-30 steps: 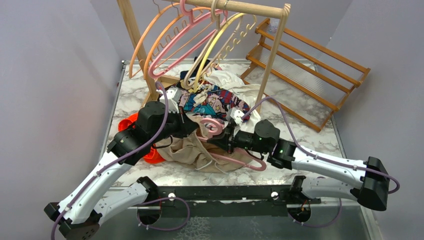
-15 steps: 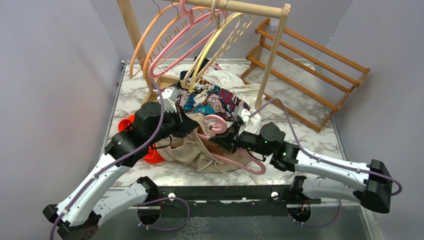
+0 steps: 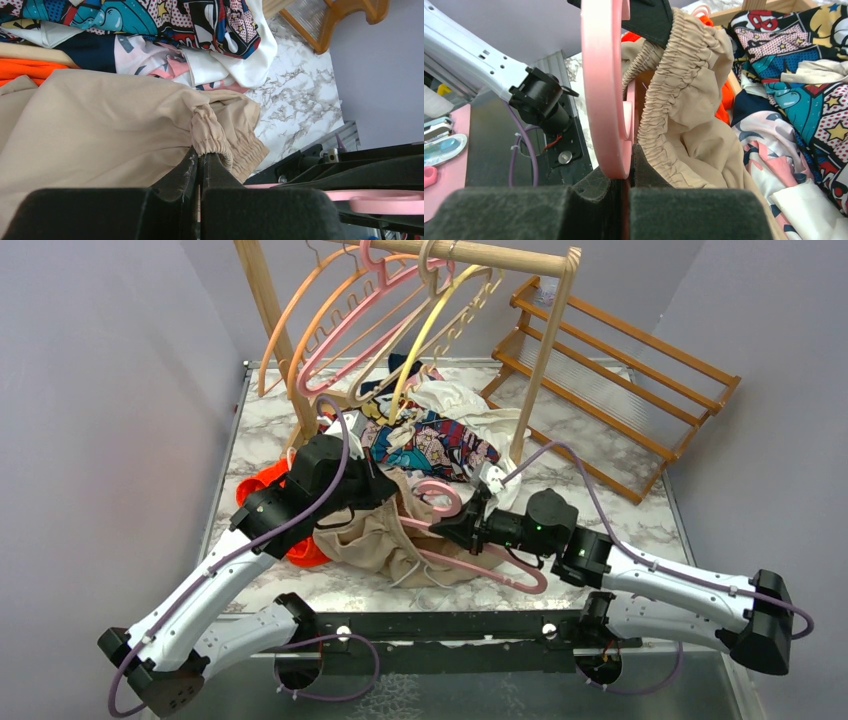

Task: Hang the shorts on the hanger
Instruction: Hang the shorts on the hanger.

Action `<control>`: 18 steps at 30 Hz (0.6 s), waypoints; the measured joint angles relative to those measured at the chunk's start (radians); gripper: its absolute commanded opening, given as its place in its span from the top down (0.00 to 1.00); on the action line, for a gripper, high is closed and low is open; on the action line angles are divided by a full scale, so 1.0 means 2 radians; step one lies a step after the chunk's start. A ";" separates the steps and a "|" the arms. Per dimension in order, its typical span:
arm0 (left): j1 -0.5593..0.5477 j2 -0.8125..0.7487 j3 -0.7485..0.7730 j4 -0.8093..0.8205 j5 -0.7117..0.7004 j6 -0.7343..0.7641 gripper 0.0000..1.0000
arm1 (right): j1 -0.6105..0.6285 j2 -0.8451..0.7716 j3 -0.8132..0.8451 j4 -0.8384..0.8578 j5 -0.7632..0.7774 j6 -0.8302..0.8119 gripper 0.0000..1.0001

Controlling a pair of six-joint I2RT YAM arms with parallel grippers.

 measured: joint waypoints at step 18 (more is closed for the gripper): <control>0.000 -0.018 -0.001 -0.003 0.007 -0.012 1.00 | 0.043 0.080 0.016 0.066 0.105 -0.009 0.99</control>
